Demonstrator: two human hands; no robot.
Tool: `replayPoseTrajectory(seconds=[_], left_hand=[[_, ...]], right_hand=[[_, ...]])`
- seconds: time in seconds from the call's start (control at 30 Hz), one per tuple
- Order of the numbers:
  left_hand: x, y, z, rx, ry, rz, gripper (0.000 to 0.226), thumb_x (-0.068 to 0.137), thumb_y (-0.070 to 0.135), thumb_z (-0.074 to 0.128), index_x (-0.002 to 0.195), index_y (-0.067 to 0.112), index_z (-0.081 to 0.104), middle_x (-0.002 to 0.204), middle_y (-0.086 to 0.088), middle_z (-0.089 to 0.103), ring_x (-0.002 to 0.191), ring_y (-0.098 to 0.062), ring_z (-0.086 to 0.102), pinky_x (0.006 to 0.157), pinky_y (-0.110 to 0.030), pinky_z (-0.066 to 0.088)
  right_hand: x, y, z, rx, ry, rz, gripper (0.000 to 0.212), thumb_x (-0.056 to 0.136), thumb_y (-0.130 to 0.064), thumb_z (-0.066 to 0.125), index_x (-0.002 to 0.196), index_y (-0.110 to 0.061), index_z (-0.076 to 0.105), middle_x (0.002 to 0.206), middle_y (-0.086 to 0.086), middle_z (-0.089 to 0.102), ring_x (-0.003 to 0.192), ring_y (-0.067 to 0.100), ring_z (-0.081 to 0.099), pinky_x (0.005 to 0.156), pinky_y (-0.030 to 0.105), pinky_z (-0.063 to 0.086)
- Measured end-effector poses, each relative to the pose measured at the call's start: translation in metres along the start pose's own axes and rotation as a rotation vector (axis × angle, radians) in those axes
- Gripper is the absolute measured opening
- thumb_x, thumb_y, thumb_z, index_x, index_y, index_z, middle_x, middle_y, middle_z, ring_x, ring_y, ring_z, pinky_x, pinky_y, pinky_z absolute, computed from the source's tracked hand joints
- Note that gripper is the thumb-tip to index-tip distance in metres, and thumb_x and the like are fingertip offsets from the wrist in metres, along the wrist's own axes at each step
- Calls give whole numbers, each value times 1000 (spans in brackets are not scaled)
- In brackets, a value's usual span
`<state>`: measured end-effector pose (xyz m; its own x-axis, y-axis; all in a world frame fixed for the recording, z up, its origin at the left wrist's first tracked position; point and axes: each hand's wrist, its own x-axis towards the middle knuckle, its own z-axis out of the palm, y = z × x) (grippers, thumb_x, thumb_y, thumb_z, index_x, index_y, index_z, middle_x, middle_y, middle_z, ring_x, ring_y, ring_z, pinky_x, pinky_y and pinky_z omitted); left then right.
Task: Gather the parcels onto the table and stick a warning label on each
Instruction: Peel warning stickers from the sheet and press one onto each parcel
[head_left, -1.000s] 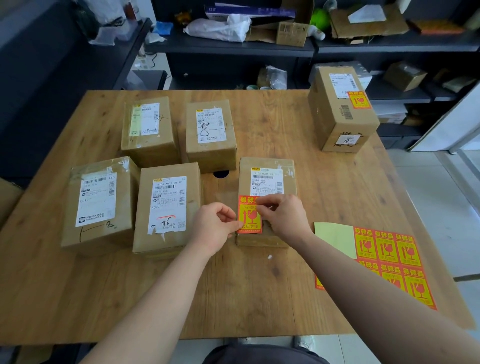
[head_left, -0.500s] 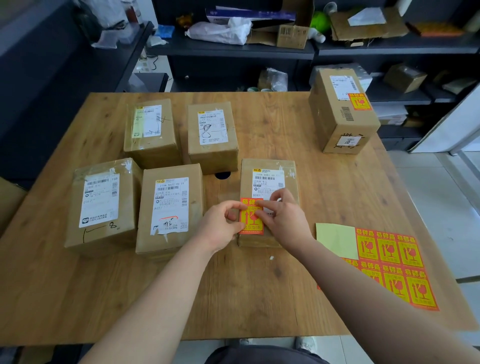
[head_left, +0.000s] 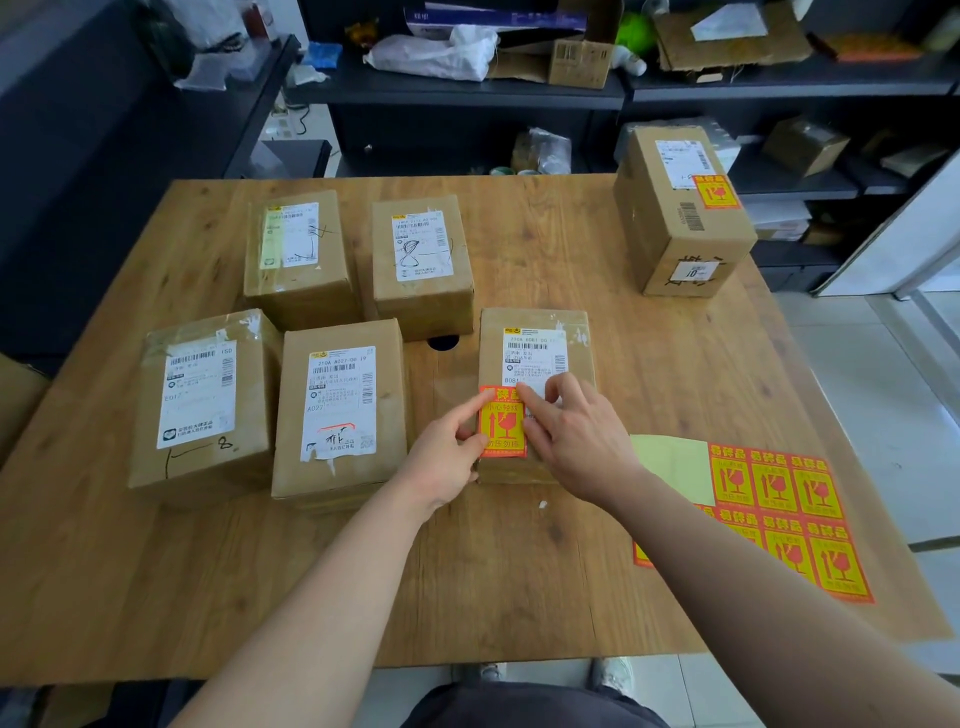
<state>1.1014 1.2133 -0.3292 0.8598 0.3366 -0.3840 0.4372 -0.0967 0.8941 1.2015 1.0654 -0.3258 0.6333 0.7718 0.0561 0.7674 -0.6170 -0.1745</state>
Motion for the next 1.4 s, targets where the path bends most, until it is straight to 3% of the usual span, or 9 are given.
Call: replayPoseTrajectory(seconds=[0.23,0.4,0.57,0.77,0.97,1.07,1.17,1.27,1.4], left_hand=[[-2,-10,3,224,-26,34,53,102,29,36,141,58,16,118,-7,45,107,-24,54,100,-46,44],[-4,-14,6,290,-10,28,53,102,35,32,140,61,7,122,-6,41,106,-26,54,100,-49,43],[-2,-15,6,301,2,33,54,102,34,32,142,59,6,117,-4,40,90,-17,52,97,-48,46],[-3,-15,7,296,9,34,53,102,35,31,141,60,6,117,-5,40,83,-15,52,91,-46,50],[-6,-16,8,280,14,41,54,102,34,31,141,60,6,120,-4,40,85,-14,56,87,-39,52],[-4,-17,8,314,27,49,54,102,33,31,144,55,5,133,-3,41,102,-18,56,98,-41,46],[-3,-20,9,349,76,71,53,102,31,34,150,38,11,148,5,36,134,-18,38,107,-30,32],[-2,-17,12,349,105,122,42,102,30,35,144,31,34,129,11,54,122,-14,49,88,-23,39],[7,1,21,264,125,193,35,101,24,41,135,29,47,118,14,61,110,-7,55,90,-25,43]], right_hand=[[-18,-1,-5,-46,-33,-118,48,96,-50,30,137,-32,46,118,8,48,91,24,46,78,37,41],[-30,13,-9,9,-71,-157,46,98,-48,24,137,-36,45,140,2,42,102,24,44,81,36,37],[-12,1,-2,-85,-94,-182,55,100,-47,18,150,-26,18,156,-11,21,97,19,35,86,34,37],[-12,-8,4,-34,-38,-112,45,100,-44,31,141,-27,42,149,-8,36,107,25,40,82,36,34],[-26,16,0,-52,59,-334,32,95,-37,48,123,-28,62,135,-5,55,109,26,55,78,37,44],[-37,34,3,148,126,-110,34,92,-35,57,122,-23,64,138,3,52,124,27,49,95,44,43],[-46,41,9,425,70,204,61,87,-49,57,141,-24,43,150,-4,36,135,17,36,110,39,34],[-46,42,12,614,46,386,77,79,-55,65,145,-31,33,137,-7,51,117,10,53,98,33,46],[-34,52,11,770,87,470,71,79,-45,70,142,-30,40,125,-6,61,105,5,58,89,24,49]])
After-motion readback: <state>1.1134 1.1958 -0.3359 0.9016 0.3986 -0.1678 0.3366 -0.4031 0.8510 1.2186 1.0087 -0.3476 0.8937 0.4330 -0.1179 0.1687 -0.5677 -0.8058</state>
